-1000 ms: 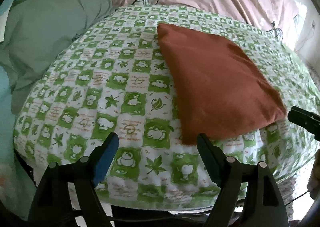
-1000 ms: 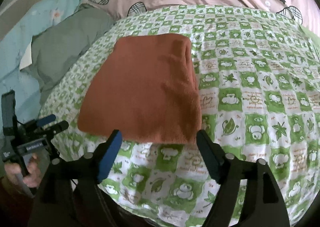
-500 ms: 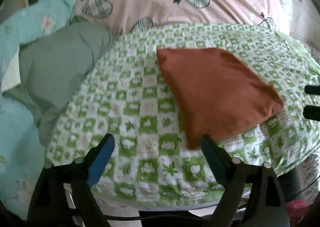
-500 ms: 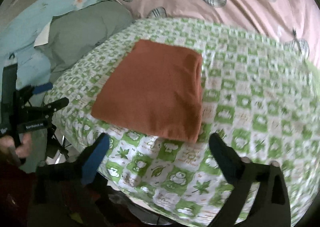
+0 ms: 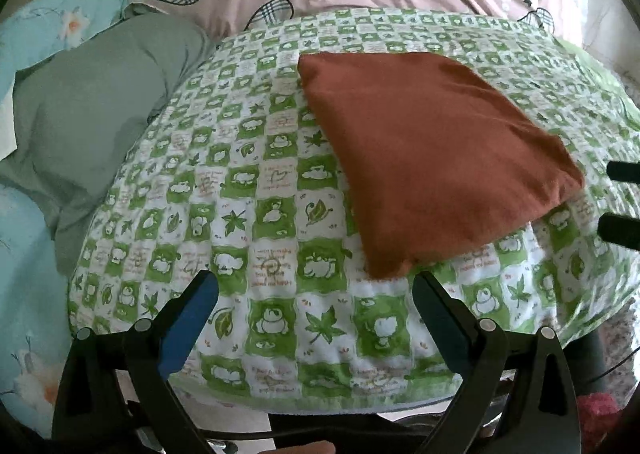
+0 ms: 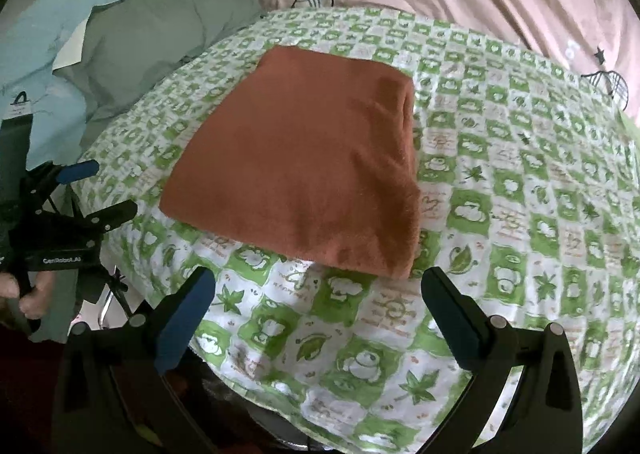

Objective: Fold small clothes

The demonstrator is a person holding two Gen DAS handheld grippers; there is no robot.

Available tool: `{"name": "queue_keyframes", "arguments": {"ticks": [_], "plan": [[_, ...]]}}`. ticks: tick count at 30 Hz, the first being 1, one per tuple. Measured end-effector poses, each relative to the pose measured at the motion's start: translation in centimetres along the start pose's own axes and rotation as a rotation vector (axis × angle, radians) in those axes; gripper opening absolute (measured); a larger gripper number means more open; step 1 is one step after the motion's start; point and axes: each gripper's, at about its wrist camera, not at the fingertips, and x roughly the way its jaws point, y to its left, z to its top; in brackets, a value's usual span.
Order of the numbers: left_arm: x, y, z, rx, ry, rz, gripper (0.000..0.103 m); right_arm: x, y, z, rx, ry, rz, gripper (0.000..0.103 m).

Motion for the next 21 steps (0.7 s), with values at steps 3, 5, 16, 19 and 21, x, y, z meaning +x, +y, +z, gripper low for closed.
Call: {"name": "queue_keyframes", "arguments": {"ticks": [3,5,16,19,21], "plan": [[0.2,0.1,0.8,-0.007,-0.007,0.004,0.098,0.7,-0.1,0.5,0.012,0.010,-0.003,0.103],[0.2,0.0,1.4,-0.002,-0.013,0.014,0.098,0.9,-0.3,1.0,0.019,0.010,-0.001,0.103],[0.8,-0.1,3.7,0.000,0.009,0.059,0.098,1.1,-1.2,2.8,0.035,0.010,-0.010,0.103],[1.1,-0.2,3.8,-0.002,0.031,0.067,0.098,1.2,-1.3,2.9,0.032,0.018,-0.026,0.103],[1.3,-0.2,3.7,-0.003,0.044,0.070,0.098,1.3,-1.3,2.8,0.032,0.025,-0.025,0.103]]}}
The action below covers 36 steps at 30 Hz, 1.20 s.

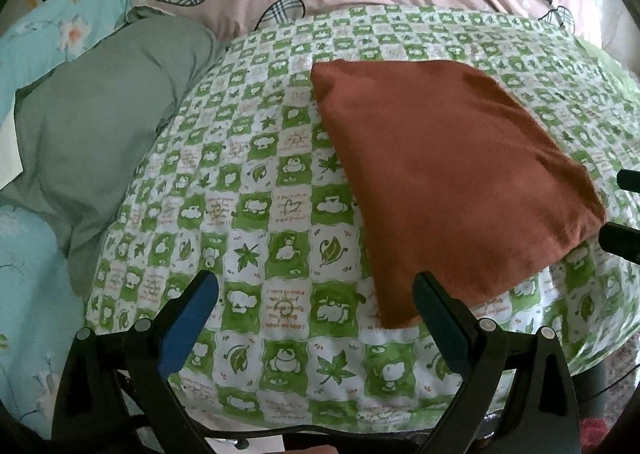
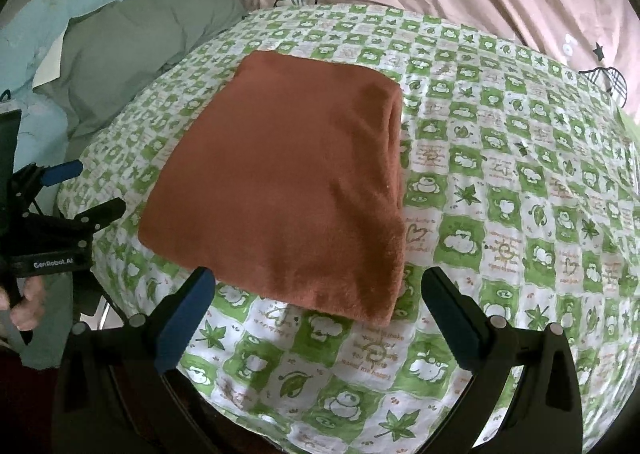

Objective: Fold small clothes

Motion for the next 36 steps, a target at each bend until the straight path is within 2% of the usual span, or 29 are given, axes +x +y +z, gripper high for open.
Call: {"name": "queue_keyframes", "arguments": {"ticks": [10,36], "plan": [[0.50,0.10,-0.19,-0.004,0.027,-0.005,0.098,0.60,0.11,-0.41,0.002,0.026,0.007,0.103],[-0.29,-0.21,0.26,0.002,0.010,-0.042,0.098,0.46,0.59,0.24,-0.016,0.025,0.021,0.103]]}}
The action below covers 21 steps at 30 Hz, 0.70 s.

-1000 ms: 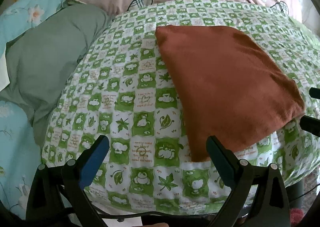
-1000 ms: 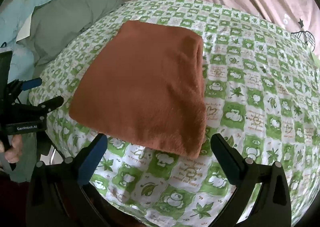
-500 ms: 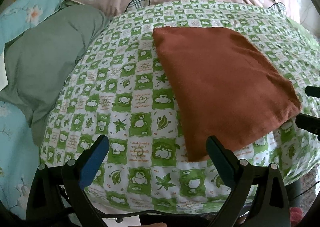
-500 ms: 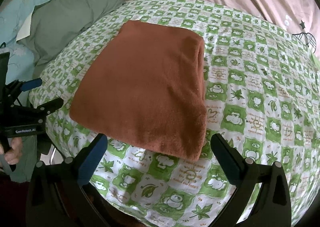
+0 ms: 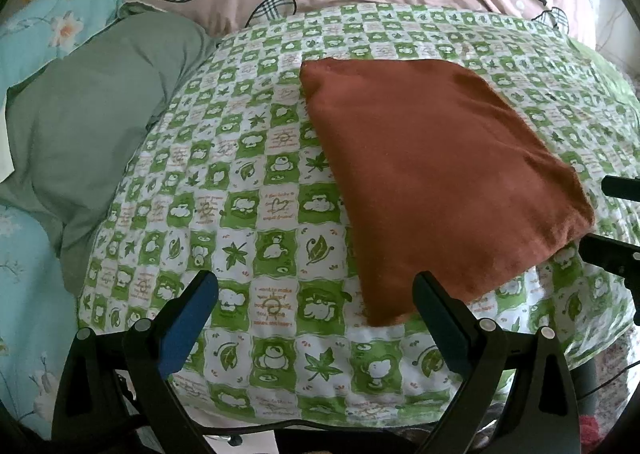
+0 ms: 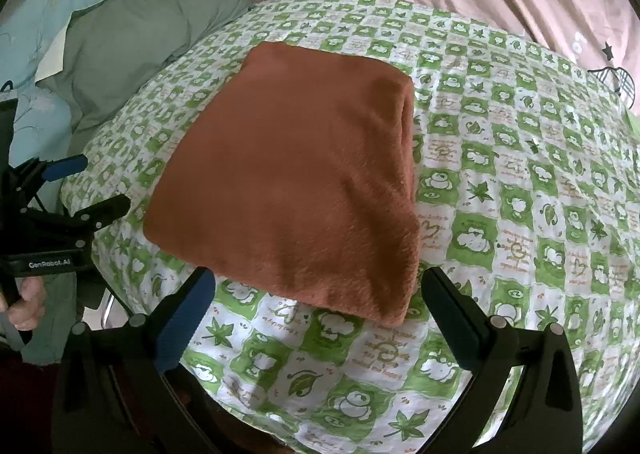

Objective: Fold small clothes

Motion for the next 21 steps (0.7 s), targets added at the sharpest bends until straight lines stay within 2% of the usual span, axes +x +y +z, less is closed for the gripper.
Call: {"name": "queue_keyframes", "arguments": {"ticks": [21], "plan": [[-0.3,0.0,0.4,0.005,-0.013,-0.007,0.098,-0.6,0.0,1.1,-0.024,-0.019,0.012,0.103]]}}
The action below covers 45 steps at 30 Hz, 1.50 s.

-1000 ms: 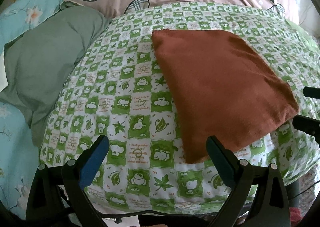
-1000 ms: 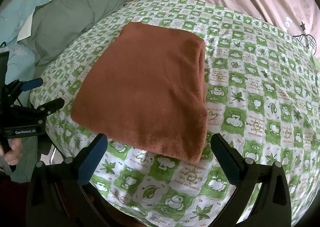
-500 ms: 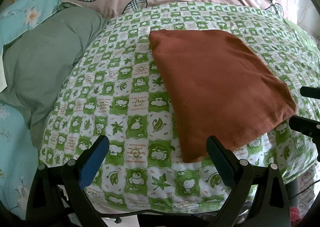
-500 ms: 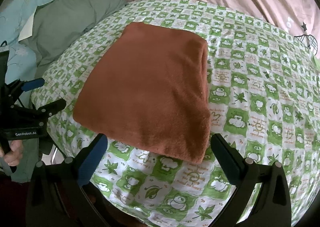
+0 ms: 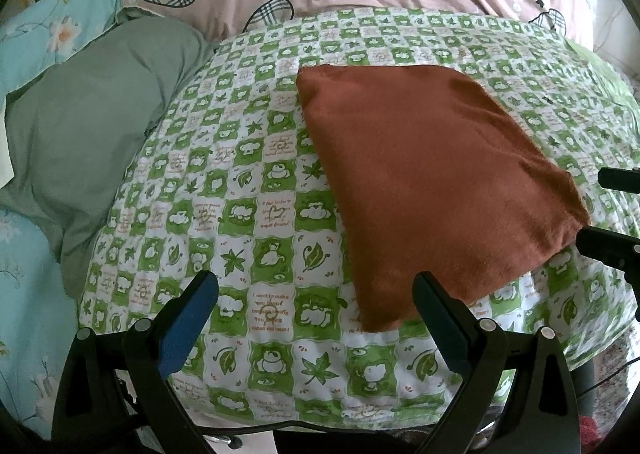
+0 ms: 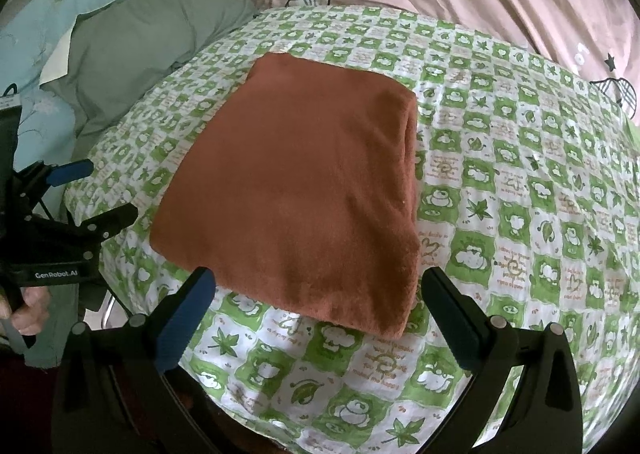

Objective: Fold small clothes

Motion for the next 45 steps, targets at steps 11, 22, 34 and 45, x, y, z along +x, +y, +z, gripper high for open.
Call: {"name": "queue_keyframes", "arguments": {"ticks": [11,22,34,45], "plan": [[-0.23,0.18,0.19,-0.004,-0.010,0.000,0.098,-0.01,0.35,0.32,-0.013,-0.006,0.008,0.103],[-0.33,-0.11,0.28,0.000,-0.014,0.001,0.098,-0.02,0.41,0.37,-0.013,-0.007,0.009,0.103],[-0.33,-0.23,0.38,0.007,-0.015,0.000,0.098,0.03,0.40,0.45,-0.017,-0.003,0.010,0.103],[-0.29,-0.29,0.39,0.006,-0.014,0.001,0.098,0.06,0.44,0.44,-0.018,-0.003,0.010,0.103]]}}
